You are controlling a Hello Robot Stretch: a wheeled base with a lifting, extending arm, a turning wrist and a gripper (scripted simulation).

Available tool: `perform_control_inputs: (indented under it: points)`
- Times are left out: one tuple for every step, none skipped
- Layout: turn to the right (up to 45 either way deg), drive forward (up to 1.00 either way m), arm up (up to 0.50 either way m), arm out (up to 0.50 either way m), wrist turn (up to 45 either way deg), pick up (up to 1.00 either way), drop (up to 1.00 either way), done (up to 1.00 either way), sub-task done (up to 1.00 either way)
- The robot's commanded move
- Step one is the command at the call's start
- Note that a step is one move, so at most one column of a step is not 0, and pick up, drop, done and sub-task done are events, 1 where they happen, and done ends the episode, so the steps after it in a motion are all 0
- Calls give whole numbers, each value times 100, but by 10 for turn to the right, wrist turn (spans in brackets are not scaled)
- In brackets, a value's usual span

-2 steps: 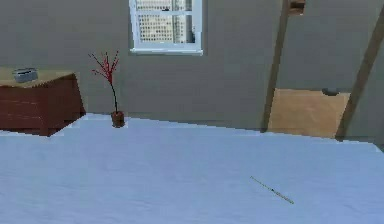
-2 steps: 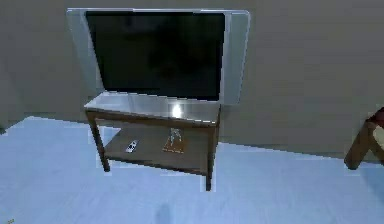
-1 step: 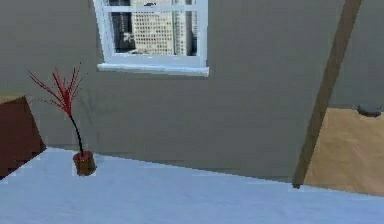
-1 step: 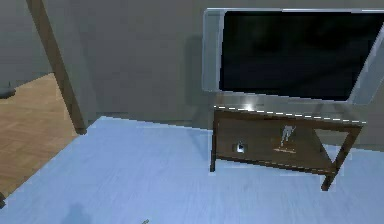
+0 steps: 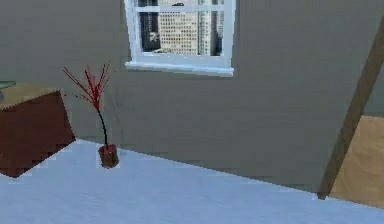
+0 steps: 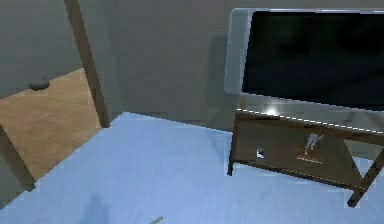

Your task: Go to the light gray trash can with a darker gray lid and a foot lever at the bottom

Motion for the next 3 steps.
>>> perform_control_inputs:
  points:
    - [0,20,0,0,0,0,0,0,0]
    - [120,0,0,0,0,0,0,0,0]
    - [0,60,0,0,0,0,0,0,0]
